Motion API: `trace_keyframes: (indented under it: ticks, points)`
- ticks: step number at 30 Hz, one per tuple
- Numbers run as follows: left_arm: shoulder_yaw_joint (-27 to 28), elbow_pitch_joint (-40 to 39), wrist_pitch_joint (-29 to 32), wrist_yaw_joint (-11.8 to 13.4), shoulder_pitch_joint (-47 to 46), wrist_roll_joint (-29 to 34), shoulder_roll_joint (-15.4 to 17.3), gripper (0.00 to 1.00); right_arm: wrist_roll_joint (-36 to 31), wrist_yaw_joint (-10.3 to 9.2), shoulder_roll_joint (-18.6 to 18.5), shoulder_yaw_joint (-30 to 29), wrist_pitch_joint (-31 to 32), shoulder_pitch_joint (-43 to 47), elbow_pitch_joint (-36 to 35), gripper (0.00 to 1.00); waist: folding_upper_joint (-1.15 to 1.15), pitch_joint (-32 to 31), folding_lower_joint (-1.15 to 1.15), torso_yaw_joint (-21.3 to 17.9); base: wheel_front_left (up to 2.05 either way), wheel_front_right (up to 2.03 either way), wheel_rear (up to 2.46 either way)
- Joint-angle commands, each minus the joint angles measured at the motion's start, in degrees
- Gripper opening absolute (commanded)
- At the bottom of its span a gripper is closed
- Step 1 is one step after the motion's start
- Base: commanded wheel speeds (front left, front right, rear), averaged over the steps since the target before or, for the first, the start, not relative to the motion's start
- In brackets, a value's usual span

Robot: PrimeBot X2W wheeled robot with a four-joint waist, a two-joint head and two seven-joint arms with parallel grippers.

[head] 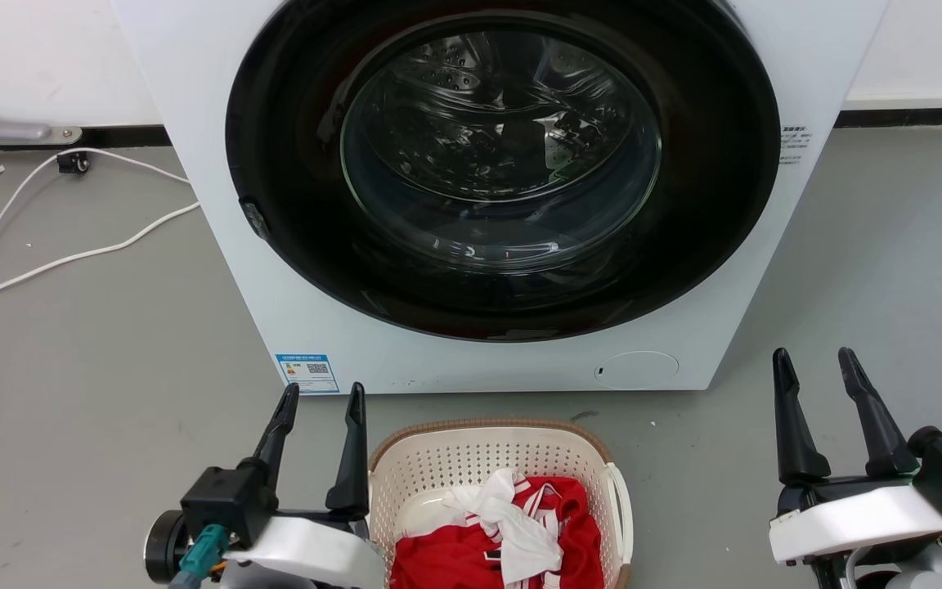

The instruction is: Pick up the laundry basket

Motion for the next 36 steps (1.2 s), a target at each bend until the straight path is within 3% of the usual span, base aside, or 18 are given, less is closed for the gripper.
trace_keyframes:
  ticks: [1, 10, 17, 24, 36]
  points:
    - [-0.94, -0.41, -0.56, 0.82, -0.45, 1.40, 0.68, 1.00, -1.86, 0.00, -0.09, 0.06, -0.58, 0.08, -0.44, 1.00, 0.00, 0.02, 0.00, -0.03, 0.00, 0.00, 0.00]
    - [-5.77, 1.46, -1.72, 4.07, -0.18, 5.85, 2.93, 1.00, -6.22, -0.01, -0.08, -0.40, -1.71, 0.59, 1.55, 1.00, 0.00, 0.07, 0.00, -0.02, 0.00, 0.00, 0.00]
    - [-6.48, 2.63, -2.51, 3.84, 0.72, 6.26, 2.63, 1.00, -7.86, -0.01, -0.07, -0.64, -2.57, 0.93, 3.52, 1.00, 0.00, 0.08, 0.00, -0.03, 0.00, 0.00, 0.00]
    - [-1.52, 3.69, -3.38, 0.00, 2.26, 5.41, -0.43, 1.00, -8.86, -0.01, -0.06, -0.35, -3.29, 0.77, 5.03, 1.00, 0.00, 0.31, 0.00, -0.06, 0.00, 0.00, 0.00]
    - [3.94, 4.87, -4.59, -5.24, 3.92, 12.14, -3.77, 1.00, -11.48, -0.01, -0.05, 0.09, -4.67, 0.51, 7.15, 1.00, 0.00, 0.87, -0.01, -0.01, 0.00, 0.00, 0.00]
